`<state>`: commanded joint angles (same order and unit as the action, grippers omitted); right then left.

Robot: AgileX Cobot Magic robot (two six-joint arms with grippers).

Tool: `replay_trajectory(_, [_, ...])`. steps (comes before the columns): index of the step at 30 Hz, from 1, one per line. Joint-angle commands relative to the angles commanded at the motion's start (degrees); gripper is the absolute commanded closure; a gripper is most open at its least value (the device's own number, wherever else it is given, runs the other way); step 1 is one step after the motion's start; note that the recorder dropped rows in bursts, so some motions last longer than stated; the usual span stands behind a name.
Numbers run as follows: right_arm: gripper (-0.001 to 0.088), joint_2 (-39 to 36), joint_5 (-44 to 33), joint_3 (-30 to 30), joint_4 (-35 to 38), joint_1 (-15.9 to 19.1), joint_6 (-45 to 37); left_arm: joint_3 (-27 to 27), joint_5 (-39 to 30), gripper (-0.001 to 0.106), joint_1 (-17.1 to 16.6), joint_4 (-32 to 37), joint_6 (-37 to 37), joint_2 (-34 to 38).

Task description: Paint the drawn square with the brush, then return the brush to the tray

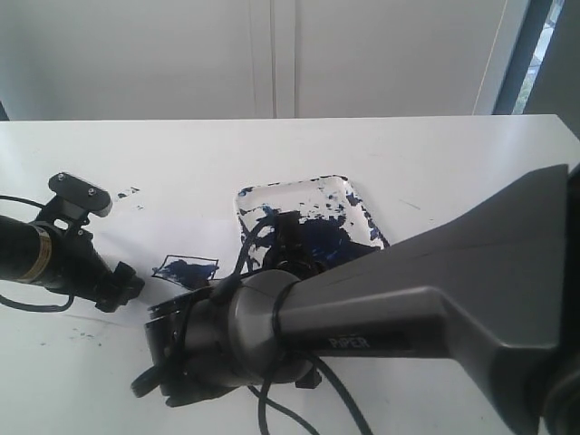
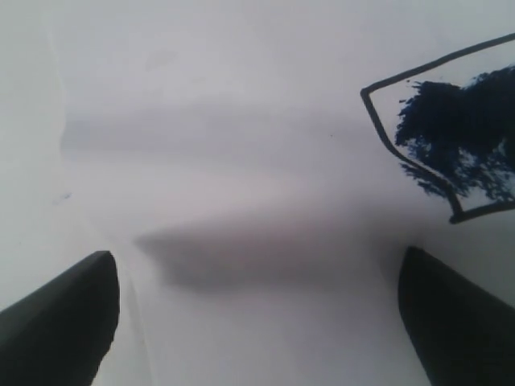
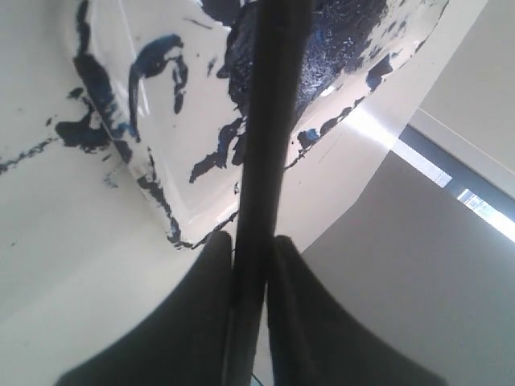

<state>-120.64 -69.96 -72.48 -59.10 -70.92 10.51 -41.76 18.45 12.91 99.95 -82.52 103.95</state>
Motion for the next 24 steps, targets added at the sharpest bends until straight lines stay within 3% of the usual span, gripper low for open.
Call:
replay_trajectory(10, [0.0868, 0.0, 0.0, 0.0, -1.2, 5.6, 0.0, 0.0, 1.5, 0.011, 0.0, 0.0, -0.8, 0.0])
replay_trajectory(17, [0.0868, 0.0, 0.0, 0.0, -1.1, 5.6, 0.0, 0.0, 1.5, 0.011, 0.0, 0.0, -1.2, 0.0])
replay_trajectory(24, [0.0868, 0.0, 0.0, 0.0, -0.4, 1.9, 0.0, 0.0, 1.3, 0.011, 0.0, 0.0, -1.2, 0.0])
